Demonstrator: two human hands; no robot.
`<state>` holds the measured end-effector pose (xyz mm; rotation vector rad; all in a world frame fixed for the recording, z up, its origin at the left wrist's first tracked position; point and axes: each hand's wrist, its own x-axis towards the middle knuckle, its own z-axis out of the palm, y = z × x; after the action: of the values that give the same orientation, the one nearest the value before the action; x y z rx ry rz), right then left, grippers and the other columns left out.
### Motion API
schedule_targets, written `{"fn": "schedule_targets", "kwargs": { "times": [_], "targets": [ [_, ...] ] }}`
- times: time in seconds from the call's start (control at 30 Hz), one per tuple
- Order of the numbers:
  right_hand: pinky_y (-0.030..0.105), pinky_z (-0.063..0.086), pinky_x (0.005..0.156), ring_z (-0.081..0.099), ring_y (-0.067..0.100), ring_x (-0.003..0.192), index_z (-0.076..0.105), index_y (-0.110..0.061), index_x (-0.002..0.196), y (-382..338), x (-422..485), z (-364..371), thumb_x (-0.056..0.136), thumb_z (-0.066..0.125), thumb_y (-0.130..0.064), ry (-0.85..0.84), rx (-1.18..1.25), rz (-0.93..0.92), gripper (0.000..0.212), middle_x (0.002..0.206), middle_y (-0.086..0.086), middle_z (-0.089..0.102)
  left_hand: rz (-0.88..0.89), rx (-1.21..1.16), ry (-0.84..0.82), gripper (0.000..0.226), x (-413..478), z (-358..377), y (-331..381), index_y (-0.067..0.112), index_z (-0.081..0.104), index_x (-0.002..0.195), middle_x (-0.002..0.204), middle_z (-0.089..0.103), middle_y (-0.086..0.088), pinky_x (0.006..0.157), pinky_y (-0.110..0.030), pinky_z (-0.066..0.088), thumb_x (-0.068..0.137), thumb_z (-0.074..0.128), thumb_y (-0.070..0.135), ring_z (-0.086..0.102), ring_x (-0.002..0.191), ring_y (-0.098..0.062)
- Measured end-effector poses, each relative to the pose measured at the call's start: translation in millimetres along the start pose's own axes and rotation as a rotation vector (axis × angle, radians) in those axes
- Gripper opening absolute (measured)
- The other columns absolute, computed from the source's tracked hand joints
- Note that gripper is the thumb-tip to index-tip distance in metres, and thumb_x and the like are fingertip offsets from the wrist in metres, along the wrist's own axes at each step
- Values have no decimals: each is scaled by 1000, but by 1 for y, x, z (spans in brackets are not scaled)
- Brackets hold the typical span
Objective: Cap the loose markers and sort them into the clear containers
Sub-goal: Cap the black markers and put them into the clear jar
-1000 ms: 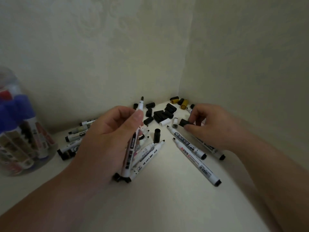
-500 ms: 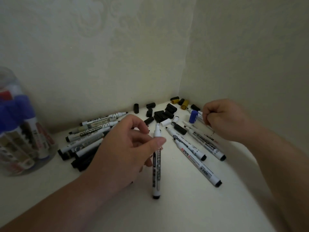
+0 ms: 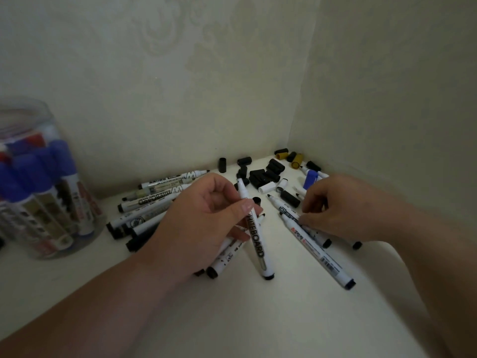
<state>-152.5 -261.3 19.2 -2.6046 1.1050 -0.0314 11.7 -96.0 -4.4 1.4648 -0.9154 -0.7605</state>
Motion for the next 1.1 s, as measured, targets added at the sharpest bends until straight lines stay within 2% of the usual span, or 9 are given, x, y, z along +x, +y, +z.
{"fn": "schedule_targets", "kwargs": {
  "times": [0.17, 0.23, 0.33, 0.43, 0.57, 0.67, 0.8, 0.97, 1.1],
  "targets": [
    [23, 43, 55, 63, 10, 68, 71, -23, 74, 23, -4, -26, 88, 69, -24, 227, 82, 146, 15, 73, -6, 69, 11, -51, 25, 17, 1, -2, -1, 2, 51, 91, 92, 78, -7, 75, -37, 62, 89, 62, -11, 76, 83, -18],
    [21, 41, 53, 64, 6, 66, 72, -24, 71, 31, -4, -28, 86, 71, -24, 147, 27, 184, 15, 68, -10, 69, 23, -35, 24, 17, 1, -2, -1, 2, 52, 92, 92, 79, -3, 75, -34, 62, 90, 61, -12, 76, 83, -17],
    [18, 43, 55, 63, 1, 70, 73, -27, 73, 32, -3, -22, 84, 73, -27, 2, -55, 185, 11, 73, -13, 71, 35, -40, 19, 17, 2, -1, -2, 3, 54, 93, 93, 79, -1, 74, -26, 62, 90, 62, -11, 76, 85, -15],
    [18, 44, 56, 63, 0, 69, 72, -27, 73, 27, -3, -20, 82, 75, -33, -15, -54, 157, 11, 72, -12, 70, 44, -69, 19, 21, 2, 0, -4, 5, 56, 97, 96, 79, 0, 74, -25, 61, 88, 63, -13, 75, 89, -17],
    [23, 53, 62, 67, 3, 68, 73, -26, 71, 22, -1, -14, 80, 76, -37, -71, -65, 157, 15, 66, -11, 71, 55, -124, 8, 27, 3, -1, -8, 7, 59, 100, 100, 78, -3, 70, -21, 59, 87, 61, -17, 72, 93, -24],
    [25, 54, 64, 67, 5, 70, 73, -26, 70, 19, 1, -11, 80, 76, -41, -74, -70, 170, 19, 67, -11, 71, 70, -144, 10, 28, 3, -1, -9, 7, 60, 101, 101, 77, -4, 69, -23, 60, 87, 61, -18, 72, 93, -22],
    [24, 54, 62, 67, 6, 69, 73, -25, 70, 19, 2, -11, 81, 76, -42, -67, -43, 189, 21, 66, -10, 71, 86, -123, 53, 29, 6, -7, -12, 13, 63, 102, 103, 77, -1, 76, -36, 62, 88, 62, -13, 73, 96, -21],
    [24, 51, 61, 66, 8, 70, 73, -22, 73, 13, 3, -7, 83, 73, -46, -81, -80, 181, 25, 70, -7, 71, 78, -213, 53, 31, 9, -12, -10, 16, 67, 97, 103, 76, -5, 70, -34, 54, 89, 59, -12, 68, 83, -17],
    [24, 52, 61, 66, 8, 67, 73, -21, 72, 11, 3, -6, 85, 72, -42, -73, -82, 182, 24, 69, -6, 71, 117, -77, 31, 25, 6, -14, -5, 14, 62, 99, 99, 77, 0, 77, -38, 58, 90, 61, -9, 70, 86, -17]
  ]
}}
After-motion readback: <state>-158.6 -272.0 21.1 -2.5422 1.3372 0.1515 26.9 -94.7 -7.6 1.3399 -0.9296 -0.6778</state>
